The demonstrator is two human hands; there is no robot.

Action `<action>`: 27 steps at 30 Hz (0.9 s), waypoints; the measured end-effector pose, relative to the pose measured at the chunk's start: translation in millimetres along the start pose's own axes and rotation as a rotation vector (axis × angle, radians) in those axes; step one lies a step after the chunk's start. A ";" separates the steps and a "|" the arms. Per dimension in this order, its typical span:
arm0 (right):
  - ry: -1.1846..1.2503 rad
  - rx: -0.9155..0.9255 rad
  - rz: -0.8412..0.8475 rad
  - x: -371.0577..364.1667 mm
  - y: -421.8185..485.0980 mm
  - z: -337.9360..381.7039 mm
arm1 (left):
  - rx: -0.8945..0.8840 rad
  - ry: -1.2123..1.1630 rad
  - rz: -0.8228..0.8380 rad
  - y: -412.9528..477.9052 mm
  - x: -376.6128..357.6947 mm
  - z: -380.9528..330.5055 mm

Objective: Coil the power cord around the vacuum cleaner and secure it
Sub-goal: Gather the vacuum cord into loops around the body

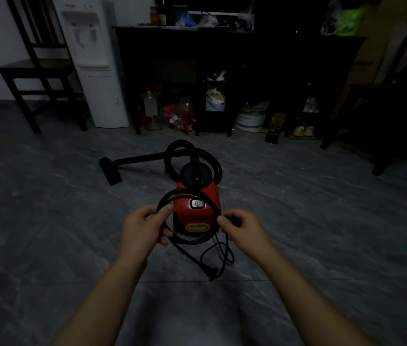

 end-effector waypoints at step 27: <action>0.098 0.007 -0.077 -2.2 3.3 2.8 | -0.077 -0.100 0.014 -3.4 -12.8 -4.5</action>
Point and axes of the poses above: each hand's wrist, its own y-axis towards the middle knuckle, its own x-axis out of the back of the hand, z = x × y, the point moved 6 cm from there along y, towards the middle knuckle, and after that the axes turned 13 degrees about -y, right-handed, at the moved point
